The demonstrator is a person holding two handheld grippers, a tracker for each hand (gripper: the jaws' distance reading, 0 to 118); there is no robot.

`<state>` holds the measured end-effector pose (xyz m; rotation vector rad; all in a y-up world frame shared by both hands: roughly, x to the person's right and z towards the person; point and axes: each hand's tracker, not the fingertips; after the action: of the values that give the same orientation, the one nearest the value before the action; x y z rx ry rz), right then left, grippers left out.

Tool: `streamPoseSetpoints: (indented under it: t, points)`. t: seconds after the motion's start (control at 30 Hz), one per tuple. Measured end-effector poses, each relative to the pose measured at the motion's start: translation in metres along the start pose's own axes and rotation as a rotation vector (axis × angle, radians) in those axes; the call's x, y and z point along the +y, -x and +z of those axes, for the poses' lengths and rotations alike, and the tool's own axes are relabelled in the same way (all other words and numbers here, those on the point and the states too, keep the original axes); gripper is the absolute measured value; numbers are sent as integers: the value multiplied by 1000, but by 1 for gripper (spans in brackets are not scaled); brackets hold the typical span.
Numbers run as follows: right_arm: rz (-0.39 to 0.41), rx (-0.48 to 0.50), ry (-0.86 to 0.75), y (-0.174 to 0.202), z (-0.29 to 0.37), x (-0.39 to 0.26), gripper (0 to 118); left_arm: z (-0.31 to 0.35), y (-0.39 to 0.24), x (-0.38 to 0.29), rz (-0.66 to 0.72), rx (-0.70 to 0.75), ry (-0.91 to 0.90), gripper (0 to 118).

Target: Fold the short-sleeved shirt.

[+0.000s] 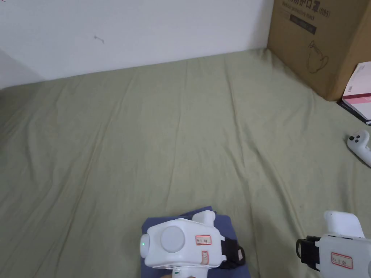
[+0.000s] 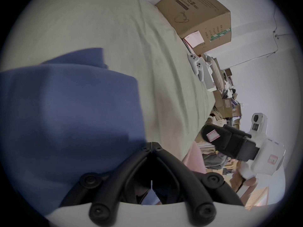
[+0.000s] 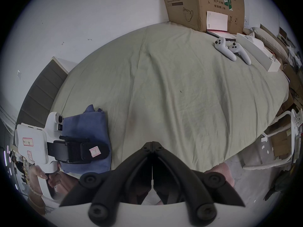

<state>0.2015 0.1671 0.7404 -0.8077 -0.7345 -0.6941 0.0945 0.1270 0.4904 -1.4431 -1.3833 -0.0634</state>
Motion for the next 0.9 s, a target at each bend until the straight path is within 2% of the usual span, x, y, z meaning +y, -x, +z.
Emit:
streamPoseSetpoints:
  t: [0.1,0.2,0.37,0.5,0.63,0.7,0.73,0.77,0.87,0.9]
  points:
    - [10,-2,8,4,0,1,0,-5,-8,-3,6,-106,-12,0]
    - [48,2,4,14,5,5,0,15,-3,-5,10,-116,-33,0]
    - [145,60,-22,48,10,18,0,102,37,-14,61,-142,-217,0]
    - [209,167,-35,97,-5,26,0,172,92,-38,133,-75,-354,0]
    - [283,260,78,145,-48,22,0,202,143,-71,266,-26,-388,0]
    - [318,249,147,159,-75,13,0,205,157,-83,285,-1,-400,0]
    - [296,228,197,161,-87,7,0,207,162,-89,304,-2,-421,4]
    - [276,210,213,160,-94,2,0,207,165,-92,303,-14,-429,20]
    - [205,232,191,151,-99,-2,0,200,174,-91,353,-85,-407,96]
    - [206,236,196,150,-98,2,0,194,175,-87,365,-107,-384,103]
